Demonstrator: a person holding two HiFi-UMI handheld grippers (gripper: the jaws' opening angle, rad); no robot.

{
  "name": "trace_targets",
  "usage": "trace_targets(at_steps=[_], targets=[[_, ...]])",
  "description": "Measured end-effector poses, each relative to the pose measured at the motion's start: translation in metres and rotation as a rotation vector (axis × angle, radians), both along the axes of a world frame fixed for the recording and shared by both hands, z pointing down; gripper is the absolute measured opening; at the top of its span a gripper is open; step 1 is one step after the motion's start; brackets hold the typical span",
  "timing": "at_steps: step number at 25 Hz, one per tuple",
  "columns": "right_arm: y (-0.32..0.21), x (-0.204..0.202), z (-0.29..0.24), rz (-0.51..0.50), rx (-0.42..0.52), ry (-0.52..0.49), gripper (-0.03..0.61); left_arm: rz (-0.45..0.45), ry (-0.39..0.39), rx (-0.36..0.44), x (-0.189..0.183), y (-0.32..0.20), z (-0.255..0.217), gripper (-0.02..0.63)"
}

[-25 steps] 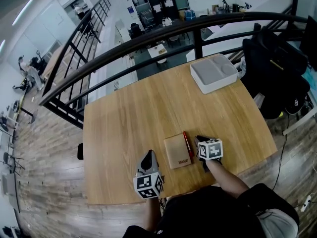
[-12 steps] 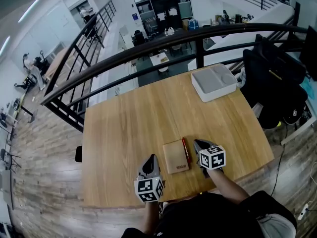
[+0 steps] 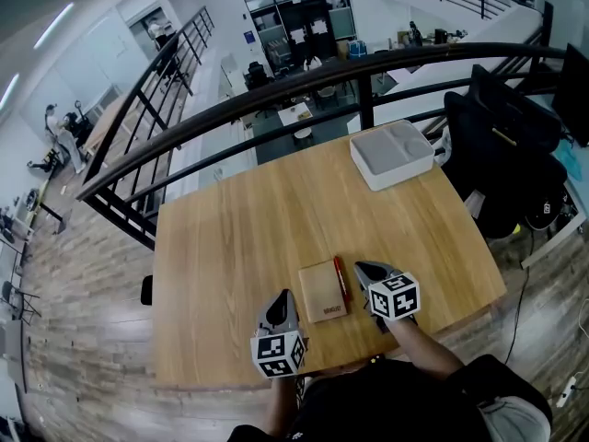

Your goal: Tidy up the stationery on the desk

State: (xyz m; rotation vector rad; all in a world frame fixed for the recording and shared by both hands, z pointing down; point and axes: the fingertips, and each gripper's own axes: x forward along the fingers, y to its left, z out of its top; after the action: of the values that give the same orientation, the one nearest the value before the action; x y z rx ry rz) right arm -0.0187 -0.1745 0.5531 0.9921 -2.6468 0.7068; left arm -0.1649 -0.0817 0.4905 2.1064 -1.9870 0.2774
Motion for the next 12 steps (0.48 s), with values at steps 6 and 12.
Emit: trace_targets(at_steps=[6,12], targets=[[0.0042,0.0019,-0.0042,-0.012,0.004,-0.015,0.012,-0.013,-0.003,0.002,0.0028,0.0056,-0.0018,-0.003],[0.0089,0.0039,-0.0071,-0.024,0.002,-0.029,0.012,-0.02,-0.004,0.004,0.0066,0.0092,-0.0027,-0.003]])
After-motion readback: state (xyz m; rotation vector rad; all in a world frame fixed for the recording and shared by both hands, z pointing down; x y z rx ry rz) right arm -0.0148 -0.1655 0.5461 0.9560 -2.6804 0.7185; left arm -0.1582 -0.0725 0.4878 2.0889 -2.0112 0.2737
